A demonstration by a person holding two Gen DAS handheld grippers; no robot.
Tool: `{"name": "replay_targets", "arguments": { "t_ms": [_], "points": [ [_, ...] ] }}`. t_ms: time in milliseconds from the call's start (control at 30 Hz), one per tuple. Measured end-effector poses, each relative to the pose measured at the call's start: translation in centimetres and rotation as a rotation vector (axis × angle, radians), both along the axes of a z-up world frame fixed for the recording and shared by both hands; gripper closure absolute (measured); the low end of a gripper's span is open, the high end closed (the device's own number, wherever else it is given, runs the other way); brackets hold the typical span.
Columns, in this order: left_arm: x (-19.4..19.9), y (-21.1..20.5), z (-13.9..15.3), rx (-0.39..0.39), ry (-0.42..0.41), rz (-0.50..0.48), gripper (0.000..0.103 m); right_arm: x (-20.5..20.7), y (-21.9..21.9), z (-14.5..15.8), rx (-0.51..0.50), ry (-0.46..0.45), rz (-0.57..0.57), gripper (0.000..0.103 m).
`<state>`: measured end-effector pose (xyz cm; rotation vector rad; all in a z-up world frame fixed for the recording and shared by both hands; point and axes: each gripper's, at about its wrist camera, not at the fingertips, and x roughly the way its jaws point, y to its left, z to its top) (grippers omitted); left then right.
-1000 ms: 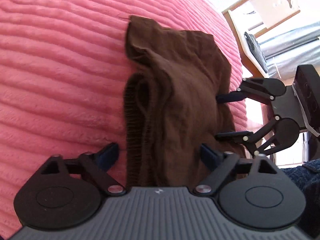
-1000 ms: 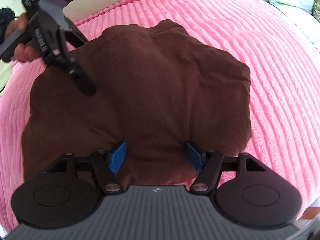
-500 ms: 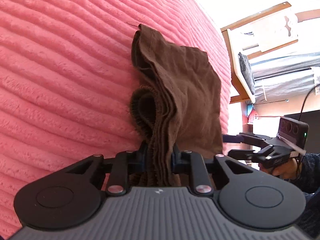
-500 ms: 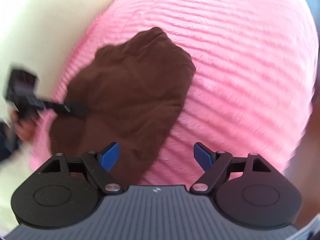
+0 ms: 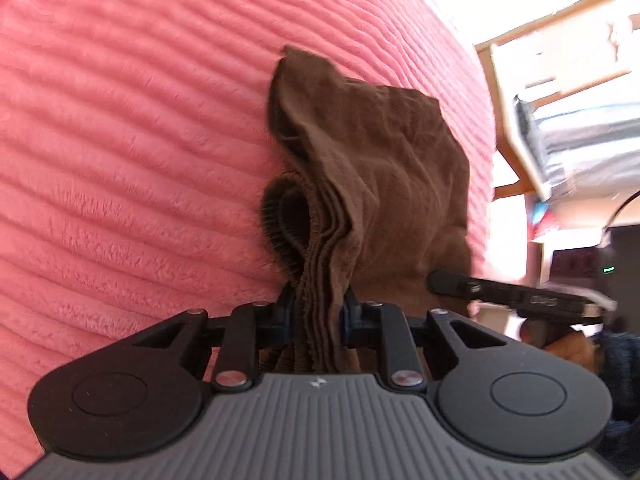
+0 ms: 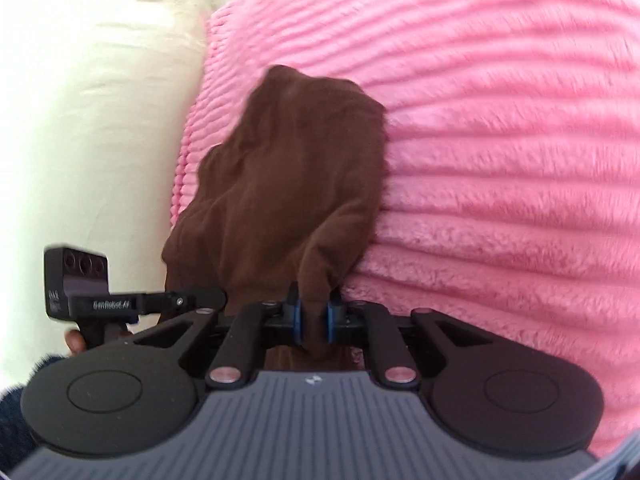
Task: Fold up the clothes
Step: 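Carry the shorts with both grippers off the blanket to the white chair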
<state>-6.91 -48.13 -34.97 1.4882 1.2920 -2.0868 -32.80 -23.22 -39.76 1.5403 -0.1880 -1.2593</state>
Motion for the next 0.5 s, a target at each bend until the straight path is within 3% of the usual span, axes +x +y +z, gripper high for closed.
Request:
{"name": "replay_targets", "arguments": {
  "t_ms": [167,267,333,400,500],
  "points": [
    [-8.4,0.5,4.8,-0.118,-0.034,-0.117,0.081,-3.9,2.3,3.9,-0.047,0.014,-0.116,0.094],
    [-18.0,0.8,7.4,-0.168,-0.03,-0.239,0.081,-8.4,4.7,6.0,-0.074,0.02,-0.224,0.094],
    [-22.2,1.4,8.5,-0.186,-0.022,-0.295,0.081,-11.6,6.6,7.3,-0.092,0.027,-0.298,0.094],
    [-30.7,2.9,10.3,-0.214,-0.002,-0.404,0.081,-16.1,9.5,8.9,-0.112,0.036,-0.402,0.094],
    [-39.6,5.3,11.8,-0.238,0.021,-0.517,0.081,-22.3,14.2,11.0,-0.124,0.065,-0.561,0.094]
  ]
}}
